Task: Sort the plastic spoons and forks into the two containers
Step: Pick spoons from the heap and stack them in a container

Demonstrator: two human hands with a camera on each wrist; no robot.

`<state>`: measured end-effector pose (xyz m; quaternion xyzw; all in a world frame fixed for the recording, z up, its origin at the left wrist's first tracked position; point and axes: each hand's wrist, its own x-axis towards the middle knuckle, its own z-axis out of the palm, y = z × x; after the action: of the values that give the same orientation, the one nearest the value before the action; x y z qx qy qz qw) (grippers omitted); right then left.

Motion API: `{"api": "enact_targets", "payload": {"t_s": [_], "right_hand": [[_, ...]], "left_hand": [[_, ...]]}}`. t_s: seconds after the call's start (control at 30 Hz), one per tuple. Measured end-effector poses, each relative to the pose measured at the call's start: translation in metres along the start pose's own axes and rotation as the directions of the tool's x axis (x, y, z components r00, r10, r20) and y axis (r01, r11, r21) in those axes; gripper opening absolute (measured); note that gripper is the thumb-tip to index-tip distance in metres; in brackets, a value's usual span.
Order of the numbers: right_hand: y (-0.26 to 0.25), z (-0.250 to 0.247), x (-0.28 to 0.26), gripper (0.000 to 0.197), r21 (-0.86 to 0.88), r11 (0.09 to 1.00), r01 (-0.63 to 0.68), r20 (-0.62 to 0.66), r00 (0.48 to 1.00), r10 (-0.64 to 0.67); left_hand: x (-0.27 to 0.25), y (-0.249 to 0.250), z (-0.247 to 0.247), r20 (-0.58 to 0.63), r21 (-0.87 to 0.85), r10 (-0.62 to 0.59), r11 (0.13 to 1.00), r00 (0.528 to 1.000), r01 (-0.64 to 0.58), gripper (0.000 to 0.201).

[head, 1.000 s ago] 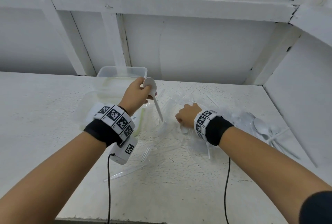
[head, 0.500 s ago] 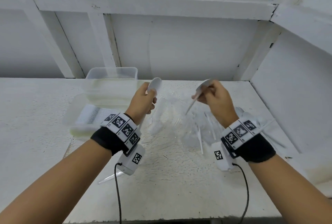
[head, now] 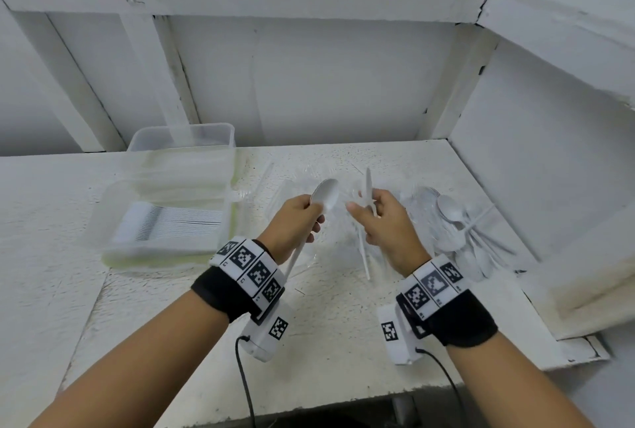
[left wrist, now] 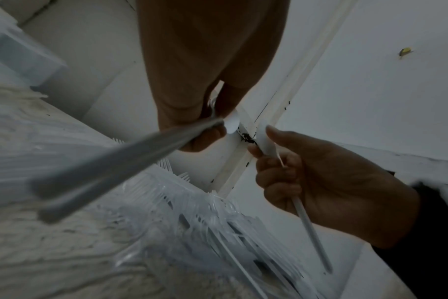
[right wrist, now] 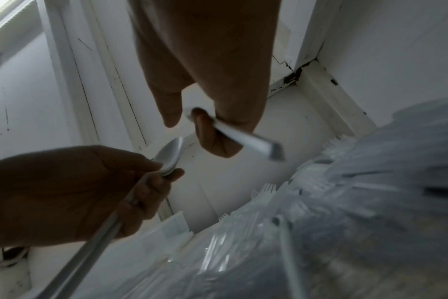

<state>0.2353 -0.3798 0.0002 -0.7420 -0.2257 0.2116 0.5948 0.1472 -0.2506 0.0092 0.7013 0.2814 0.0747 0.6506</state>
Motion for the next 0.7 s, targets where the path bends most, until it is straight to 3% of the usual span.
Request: {"api": "enact_targets", "payload": {"t_s": [0.07,0.17,0.23,0.43,0.53,0.63,0.7], "right_hand": [[-0.002,0.011,0.0,0.028,0.044,0.999,-0.031,-0.047,0.998,0.033],[-0.002,0.023,0.002,0.012,0.027,0.999,-0.024,-0.069,0.997,0.025],[0.0,0.027,0.002,0.017,-0.017,1.0,-0.003,-0.1,0.995,0.002],[0.001,0.037,-0.002,0.026,0.016,1.0,0.018,-0.226,0.974,-0.014],[0.003,0.042,-0.002,0.022,0.127,0.991,-0.051,-0.151,0.986,0.07],[0.009,0.042,-0.002,0.025,0.05,0.997,-0.067,-0.152,0.986,0.074],[0.007,0.033,-0.001,0.025,0.118,0.99,-0.079,-0.22,0.97,0.103]], "left_hand": [[-0.005,-0.005,0.002,0.039,0.007,0.016,1.0,0.999,-0.017,0.016],[-0.013,-0.011,0.003,0.08,-0.014,0.023,1.0,0.997,-0.022,0.014],[-0.017,-0.013,0.003,0.08,-0.002,0.033,0.999,0.996,-0.033,0.016],[-0.025,-0.013,-0.005,0.03,0.058,0.099,0.993,0.995,-0.1,0.024],[-0.025,-0.014,-0.004,-0.011,0.025,0.127,0.992,0.992,-0.127,0.021],[-0.023,-0.016,-0.003,-0.055,-0.029,0.095,0.995,0.994,-0.096,0.024],[-0.022,-0.018,-0.004,-0.107,-0.082,0.048,0.995,0.993,-0.057,0.02]]}}
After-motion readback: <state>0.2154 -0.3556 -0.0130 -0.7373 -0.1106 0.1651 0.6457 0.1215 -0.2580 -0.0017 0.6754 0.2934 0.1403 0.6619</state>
